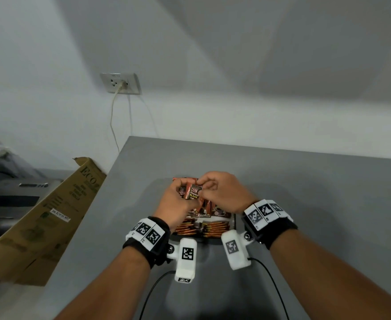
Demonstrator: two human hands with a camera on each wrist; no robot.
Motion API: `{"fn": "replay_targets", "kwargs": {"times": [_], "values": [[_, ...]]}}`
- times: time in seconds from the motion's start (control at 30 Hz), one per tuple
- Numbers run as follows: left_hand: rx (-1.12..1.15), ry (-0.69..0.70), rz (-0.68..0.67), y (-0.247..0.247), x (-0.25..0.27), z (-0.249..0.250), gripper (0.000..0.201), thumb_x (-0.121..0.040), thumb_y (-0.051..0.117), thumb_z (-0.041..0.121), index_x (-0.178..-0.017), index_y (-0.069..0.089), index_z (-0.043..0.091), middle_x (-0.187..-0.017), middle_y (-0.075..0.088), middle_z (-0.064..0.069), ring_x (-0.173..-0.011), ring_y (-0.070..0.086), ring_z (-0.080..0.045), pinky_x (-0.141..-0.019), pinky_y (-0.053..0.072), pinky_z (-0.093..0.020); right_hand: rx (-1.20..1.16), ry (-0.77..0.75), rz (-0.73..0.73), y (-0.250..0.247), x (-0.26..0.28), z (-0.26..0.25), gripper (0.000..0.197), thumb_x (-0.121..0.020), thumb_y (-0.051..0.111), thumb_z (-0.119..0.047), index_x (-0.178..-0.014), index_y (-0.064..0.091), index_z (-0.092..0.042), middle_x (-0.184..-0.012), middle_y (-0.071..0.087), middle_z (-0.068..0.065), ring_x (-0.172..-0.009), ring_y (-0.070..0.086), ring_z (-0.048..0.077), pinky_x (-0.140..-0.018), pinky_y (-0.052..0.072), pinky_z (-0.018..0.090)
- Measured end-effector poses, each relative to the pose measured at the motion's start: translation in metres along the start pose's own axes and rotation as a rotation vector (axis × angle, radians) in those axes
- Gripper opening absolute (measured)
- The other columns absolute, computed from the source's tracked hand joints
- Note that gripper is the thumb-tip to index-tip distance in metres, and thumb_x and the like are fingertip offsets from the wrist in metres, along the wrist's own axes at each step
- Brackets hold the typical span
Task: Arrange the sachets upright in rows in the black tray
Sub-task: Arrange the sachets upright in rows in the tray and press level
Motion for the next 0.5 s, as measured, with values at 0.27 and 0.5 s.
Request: {"fn": "replay_targets", "kwargs": {"times": [0.27, 0.5], "values": [[0.096, -0.109, 0.440, -0.074, 0.001, -0.016, 0.029, -0.090, 0.044, -0.009, -0.100, 0.056, 0.015, -0.084, 0.055, -0.009, -0.060, 0.052, -0.020, -0.060, 0.047, -0.032, 0.107, -0.002, 0.080, 0.025, -0.036, -0.012, 0.021, -0.088, 0.065, 0.000, -0.084, 0.069, -0.021, -0.080, 0.072, -0.005, -0.067, 0.066, 0.003, -0.053, 0.044, 0.008], [0.082, -0.123, 0.397, -0.097, 0.011, -0.028, 0.023, -0.087, 0.068, 0.000, -0.105, 0.058, 0.009, -0.093, 0.066, -0.011, -0.079, 0.064, -0.024, -0.056, 0.053, -0.029, 0.332, 0.074, -0.057, 0.066, -0.045, -0.011, 0.023, -0.085, 0.058, 0.005, -0.082, 0.064, -0.017, -0.087, 0.069, 0.001, -0.078, 0.068, 0.021, -0.072, 0.059, 0.032]]}}
Point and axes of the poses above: each hand's wrist, its own x-axis away from the middle knuckle, its own y-axis out of the palm, z = x × y, the point moved 6 cm from there along -x, towards the middle knuckle
